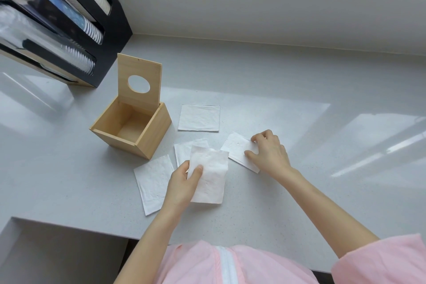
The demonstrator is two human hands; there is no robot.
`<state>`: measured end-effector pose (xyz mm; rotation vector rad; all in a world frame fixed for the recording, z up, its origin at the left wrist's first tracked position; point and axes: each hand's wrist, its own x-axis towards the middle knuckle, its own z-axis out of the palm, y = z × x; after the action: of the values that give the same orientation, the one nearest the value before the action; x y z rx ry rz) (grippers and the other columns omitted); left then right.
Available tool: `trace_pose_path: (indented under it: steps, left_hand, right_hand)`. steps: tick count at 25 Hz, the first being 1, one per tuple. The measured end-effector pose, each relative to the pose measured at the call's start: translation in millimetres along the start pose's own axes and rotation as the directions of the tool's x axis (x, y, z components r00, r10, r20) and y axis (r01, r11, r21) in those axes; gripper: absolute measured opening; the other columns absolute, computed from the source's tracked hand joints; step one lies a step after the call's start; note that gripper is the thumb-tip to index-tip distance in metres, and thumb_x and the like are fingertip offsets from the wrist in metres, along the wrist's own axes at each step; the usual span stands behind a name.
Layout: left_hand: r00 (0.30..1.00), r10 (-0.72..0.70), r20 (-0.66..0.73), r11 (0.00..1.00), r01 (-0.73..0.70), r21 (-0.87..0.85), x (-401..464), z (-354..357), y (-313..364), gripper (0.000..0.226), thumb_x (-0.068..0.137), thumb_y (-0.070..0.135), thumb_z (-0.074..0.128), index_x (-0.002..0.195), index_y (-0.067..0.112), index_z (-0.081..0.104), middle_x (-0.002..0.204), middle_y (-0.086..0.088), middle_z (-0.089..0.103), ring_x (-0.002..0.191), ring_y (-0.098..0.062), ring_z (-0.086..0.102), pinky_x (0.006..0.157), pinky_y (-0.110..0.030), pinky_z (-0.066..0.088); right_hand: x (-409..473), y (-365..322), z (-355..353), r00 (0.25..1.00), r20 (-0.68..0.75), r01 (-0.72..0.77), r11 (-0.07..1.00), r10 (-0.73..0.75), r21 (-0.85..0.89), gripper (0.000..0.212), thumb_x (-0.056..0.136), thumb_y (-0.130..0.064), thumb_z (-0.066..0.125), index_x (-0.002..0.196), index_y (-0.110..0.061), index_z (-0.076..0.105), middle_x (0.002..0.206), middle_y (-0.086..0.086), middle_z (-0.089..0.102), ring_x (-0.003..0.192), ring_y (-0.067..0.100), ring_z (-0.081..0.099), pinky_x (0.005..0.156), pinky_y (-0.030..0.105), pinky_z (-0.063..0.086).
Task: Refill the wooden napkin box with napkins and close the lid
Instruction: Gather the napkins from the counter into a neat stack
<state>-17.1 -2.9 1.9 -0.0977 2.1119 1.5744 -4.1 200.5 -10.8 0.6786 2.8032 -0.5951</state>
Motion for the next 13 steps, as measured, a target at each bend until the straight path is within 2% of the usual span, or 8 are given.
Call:
trace_pose_path:
  steps: [3, 7, 9, 13]
  left_hand:
    - [1.0, 0.01, 0.014, 0.999, -0.009, -0.05, -1.6, -2.4, -0.1, 0.016, 0.094, 0.018, 0.047, 0.084, 0.024, 0.059, 0.089, 0.0, 0.066, 0.083, -0.015, 0.063, 0.067, -0.019, 0.048]
    - [1.0, -0.004, 0.005, 0.997, 0.004, -0.08, -3.0, -5.9, -1.3, 0.016, 0.094, 0.018, 0.046, 0.089, 0.024, 0.059, 0.087, 0.005, 0.066, 0.08, -0.008, 0.062, 0.052, -0.002, 0.044]
    - [1.0, -0.007, -0.001, 0.996, 0.007, -0.09, -4.1, -7.8, -1.3, 0.017, 0.094, 0.018, 0.045, 0.088, 0.025, 0.059, 0.086, 0.007, 0.066, 0.08, -0.008, 0.061, 0.054, -0.004, 0.045]
    - [0.999, -0.044, -0.009, 0.993, 0.043, -0.106, -2.8, -11.0, -3.8, 0.018, 0.094, 0.017, 0.045, 0.086, 0.024, 0.059, 0.093, 0.001, 0.066, 0.089, -0.019, 0.063, 0.075, -0.024, 0.05]
  right_hand:
    - [4.0, -2.5, -0.3, 0.998, 0.049, -0.037, 0.999, 0.039, -0.039, 0.042, 0.088, -0.027, 0.053, 0.126, -0.012, 0.045, 0.129, 0.01, 0.044, 0.122, 0.028, 0.039, 0.096, 0.038, 0.036]
    - [8.6, -4.1, -3.0, 0.983, 0.138, -0.125, 0.992, 0.121, 0.016, 0.039, 0.085, -0.027, 0.056, 0.117, -0.006, 0.046, 0.123, 0.011, 0.049, 0.117, 0.029, 0.043, 0.091, 0.036, 0.037]
    - [10.1, -4.0, -3.8, 0.972, 0.182, -0.161, 0.985, 0.147, 0.065, 0.037, 0.084, -0.025, 0.057, 0.114, -0.007, 0.047, 0.12, 0.01, 0.049, 0.115, 0.028, 0.044, 0.084, 0.034, 0.037]
    - [7.8, -6.3, -0.4, 0.973, 0.165, -0.186, 0.971, 0.16, 0.151, 0.015, 0.082, -0.014, 0.051, 0.093, -0.015, 0.042, 0.099, 0.004, 0.046, 0.091, 0.023, 0.043, 0.065, 0.029, 0.033]
